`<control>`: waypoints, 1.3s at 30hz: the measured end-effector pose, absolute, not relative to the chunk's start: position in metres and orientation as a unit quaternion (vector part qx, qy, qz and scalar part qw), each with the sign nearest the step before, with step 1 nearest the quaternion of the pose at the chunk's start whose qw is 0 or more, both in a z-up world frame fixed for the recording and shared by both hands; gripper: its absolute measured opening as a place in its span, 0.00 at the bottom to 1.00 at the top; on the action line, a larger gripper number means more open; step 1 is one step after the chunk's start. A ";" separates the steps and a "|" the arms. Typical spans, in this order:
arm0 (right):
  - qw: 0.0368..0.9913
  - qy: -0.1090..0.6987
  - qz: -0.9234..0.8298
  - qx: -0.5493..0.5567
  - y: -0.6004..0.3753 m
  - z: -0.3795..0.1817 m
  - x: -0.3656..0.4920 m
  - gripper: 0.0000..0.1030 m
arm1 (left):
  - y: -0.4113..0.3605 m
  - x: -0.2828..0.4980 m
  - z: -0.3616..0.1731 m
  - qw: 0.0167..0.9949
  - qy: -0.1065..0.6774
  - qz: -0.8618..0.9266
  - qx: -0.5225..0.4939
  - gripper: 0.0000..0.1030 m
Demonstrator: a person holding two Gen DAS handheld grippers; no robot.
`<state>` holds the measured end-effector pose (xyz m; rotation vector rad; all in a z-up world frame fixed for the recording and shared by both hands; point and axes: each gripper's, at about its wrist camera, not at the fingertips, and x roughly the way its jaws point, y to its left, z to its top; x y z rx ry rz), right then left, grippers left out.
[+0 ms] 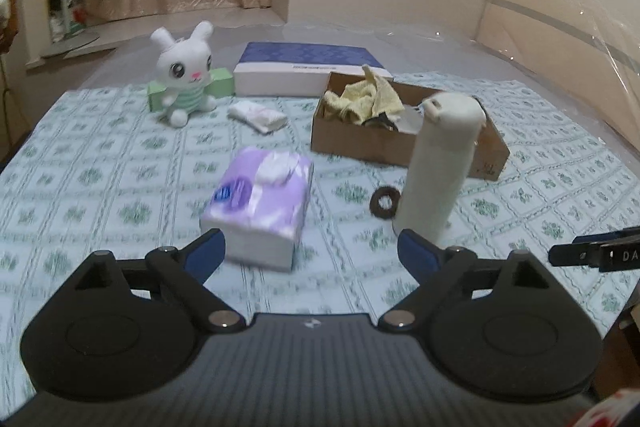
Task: Organize soft objects
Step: 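Withdraw both grippers from the box back toward the table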
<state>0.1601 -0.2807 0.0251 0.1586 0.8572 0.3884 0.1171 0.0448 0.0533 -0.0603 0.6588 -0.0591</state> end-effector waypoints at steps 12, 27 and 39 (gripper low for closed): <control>0.901 0.383 0.199 0.041 -0.231 0.026 0.093 0.64 | 0.053 0.051 0.038 0.944 0.324 0.009 -0.068 0.89; 0.900 0.386 0.201 0.021 -0.203 0.024 0.068 0.64 | 0.061 0.024 0.034 0.943 0.320 -0.007 -0.092 0.89; 0.902 0.381 0.201 0.017 -0.199 0.020 0.065 0.64 | 0.060 0.021 0.030 0.944 0.318 -0.008 -0.090 0.88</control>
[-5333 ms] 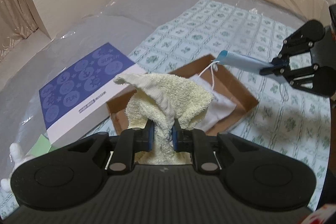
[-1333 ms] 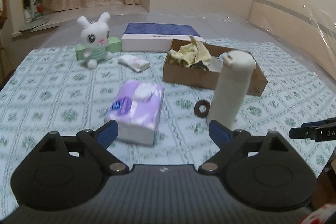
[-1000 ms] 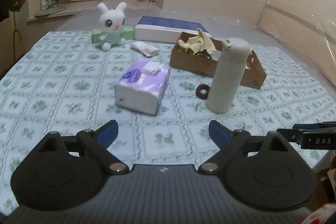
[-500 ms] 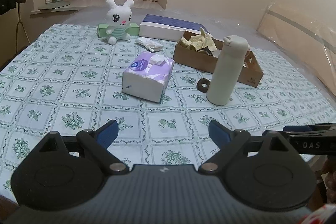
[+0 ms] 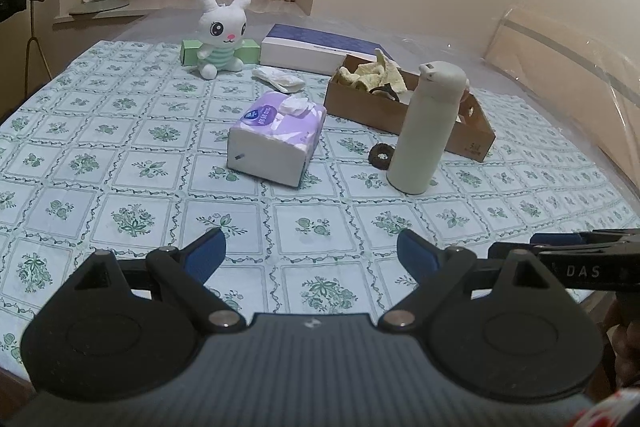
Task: Organize soft objects
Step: 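Withdraw both grippers from the box back toward the table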
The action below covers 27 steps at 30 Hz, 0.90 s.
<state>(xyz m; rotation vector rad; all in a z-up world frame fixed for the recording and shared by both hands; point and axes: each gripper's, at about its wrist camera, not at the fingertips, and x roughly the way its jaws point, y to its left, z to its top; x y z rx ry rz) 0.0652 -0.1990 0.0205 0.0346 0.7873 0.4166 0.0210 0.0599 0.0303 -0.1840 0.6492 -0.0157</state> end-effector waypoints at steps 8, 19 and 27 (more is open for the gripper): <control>0.906 0.373 0.197 0.018 -0.204 0.016 0.061 0.64 | 0.065 0.018 0.027 0.944 0.318 0.002 -0.085 0.88; 0.911 0.356 0.205 0.008 -0.209 0.014 0.055 0.64 | 0.068 0.013 0.030 0.947 0.316 0.005 -0.063 0.88; 0.912 0.351 0.213 -0.013 -0.204 0.012 0.057 0.64 | 0.074 0.030 0.028 0.951 0.305 -0.033 -0.041 0.88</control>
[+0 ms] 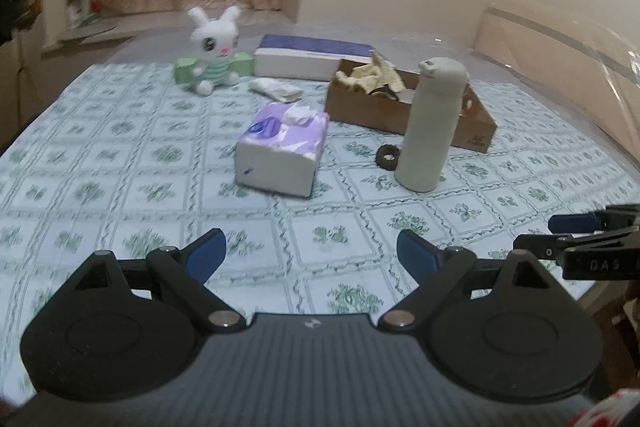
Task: Organize soft objects
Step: 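Withdraw both grippers from the box back toward the table, then grasp the brown hair tie beside the white bottle with the left gripper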
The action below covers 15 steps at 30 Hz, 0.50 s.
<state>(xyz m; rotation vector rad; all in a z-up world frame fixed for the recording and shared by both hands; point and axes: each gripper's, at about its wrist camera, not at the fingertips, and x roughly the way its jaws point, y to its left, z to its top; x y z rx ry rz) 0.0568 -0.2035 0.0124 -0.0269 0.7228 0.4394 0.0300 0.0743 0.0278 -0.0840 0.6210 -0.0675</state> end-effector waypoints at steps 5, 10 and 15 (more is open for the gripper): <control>0.908 0.355 0.218 -0.036 -0.203 0.007 0.066 0.64 | 0.079 0.058 0.026 0.953 0.282 -0.103 0.039 0.88; 0.903 0.346 0.244 -0.075 -0.214 0.006 0.083 0.64 | 0.078 0.101 0.024 0.932 0.291 -0.182 0.117 0.88; 0.893 0.335 0.276 -0.117 -0.234 0.005 0.115 0.64 | 0.075 0.154 0.027 0.902 0.293 -0.251 0.194 0.87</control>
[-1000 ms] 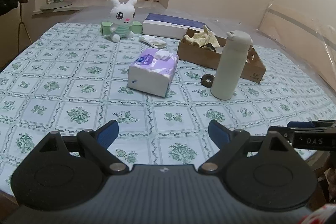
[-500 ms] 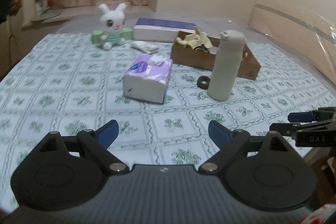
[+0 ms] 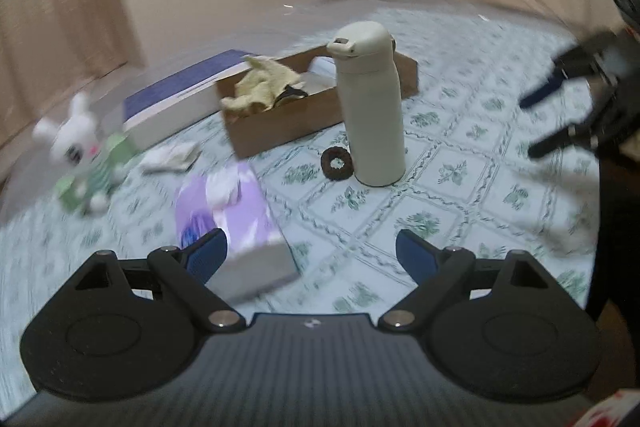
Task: Organize soft objects
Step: 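Grasp the brown hair tie beside the white bottle with the left gripper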
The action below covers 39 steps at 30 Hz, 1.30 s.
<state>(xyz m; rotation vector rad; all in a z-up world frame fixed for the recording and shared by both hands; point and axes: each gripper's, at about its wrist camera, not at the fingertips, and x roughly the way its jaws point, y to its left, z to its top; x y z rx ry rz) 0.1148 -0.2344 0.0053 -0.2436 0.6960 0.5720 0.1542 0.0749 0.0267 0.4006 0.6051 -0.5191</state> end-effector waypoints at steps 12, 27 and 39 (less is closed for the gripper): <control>0.839 0.300 0.384 -0.241 -0.279 0.001 0.232 0.64 | 0.045 0.288 0.014 0.801 0.289 -0.404 0.333 0.85; 0.748 0.288 0.497 -0.332 -0.263 -0.021 0.322 0.64 | -0.025 0.369 -0.037 0.645 0.313 -0.554 0.423 0.80; 0.729 0.296 0.522 -0.331 -0.252 -0.044 0.344 0.64 | -0.046 0.393 -0.069 0.585 0.314 -0.600 0.446 0.70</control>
